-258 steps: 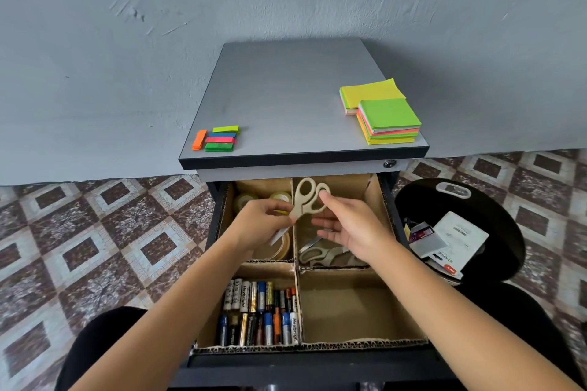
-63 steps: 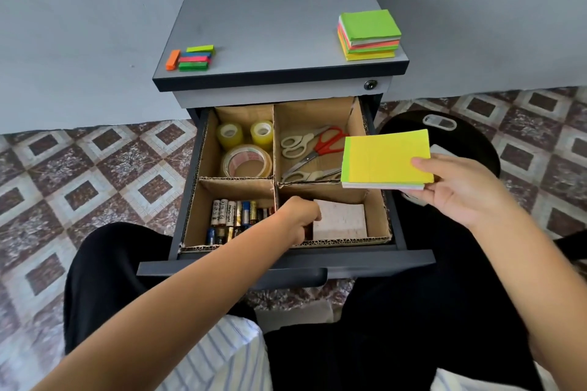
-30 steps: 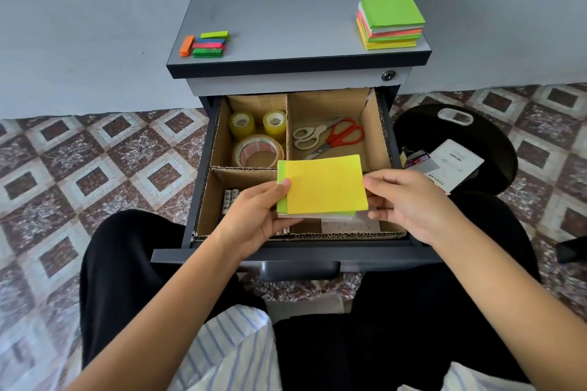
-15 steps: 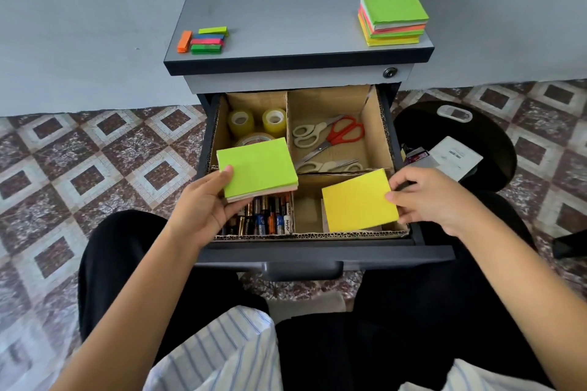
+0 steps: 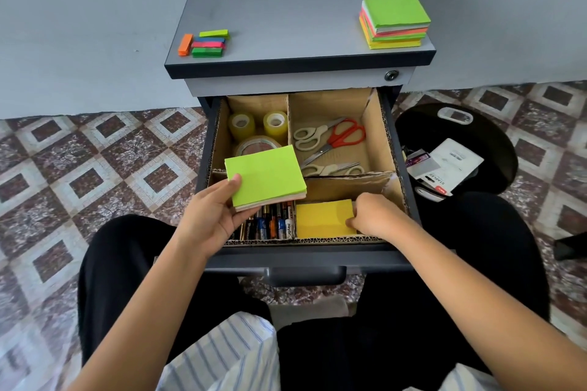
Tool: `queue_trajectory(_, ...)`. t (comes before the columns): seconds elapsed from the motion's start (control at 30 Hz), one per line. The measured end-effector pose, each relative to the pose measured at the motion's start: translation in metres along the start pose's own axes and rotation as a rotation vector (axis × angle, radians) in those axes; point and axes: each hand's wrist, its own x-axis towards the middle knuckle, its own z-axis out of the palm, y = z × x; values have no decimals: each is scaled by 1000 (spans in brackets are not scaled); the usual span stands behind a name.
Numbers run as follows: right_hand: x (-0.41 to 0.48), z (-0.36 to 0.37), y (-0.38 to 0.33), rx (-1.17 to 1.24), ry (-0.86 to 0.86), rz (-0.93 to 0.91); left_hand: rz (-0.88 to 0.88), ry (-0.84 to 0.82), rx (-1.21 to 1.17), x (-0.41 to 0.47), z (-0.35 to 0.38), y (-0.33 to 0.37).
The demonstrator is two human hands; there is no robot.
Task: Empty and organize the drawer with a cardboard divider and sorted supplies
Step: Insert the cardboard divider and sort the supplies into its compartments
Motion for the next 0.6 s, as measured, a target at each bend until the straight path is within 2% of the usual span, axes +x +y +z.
queue_trajectory(0.13, -3, -6, 3, 39, -78, -32, -10, -28, 0, -1, 3, -2)
queue_trajectory(0.2, -8, -14, 8, 150, -63, -52, -22, -56, -4, -3, 7, -3)
queue_trajectory(0.3, -21, -34, 12, 567, -50, -90, -64, -124, 14, -7, 17, -7)
queue_trajectory(0.37, -35, -47, 9, 887, -104, -118, -109, -178, 24, -10, 26, -12)
queue_trajectory(0.4, -40, -49, 7, 973, -136, -137, -132, -204, 25, -11, 30, -15)
queue_trajectory(0.5, -47, -39, 2, 967, -113, -146, -174, -271, 16, -13, 39, -20)
queue_trajectory(0.6, -38, -24, 8, 995, 60, -138, -202, -356, 3, -14, 43, -18)
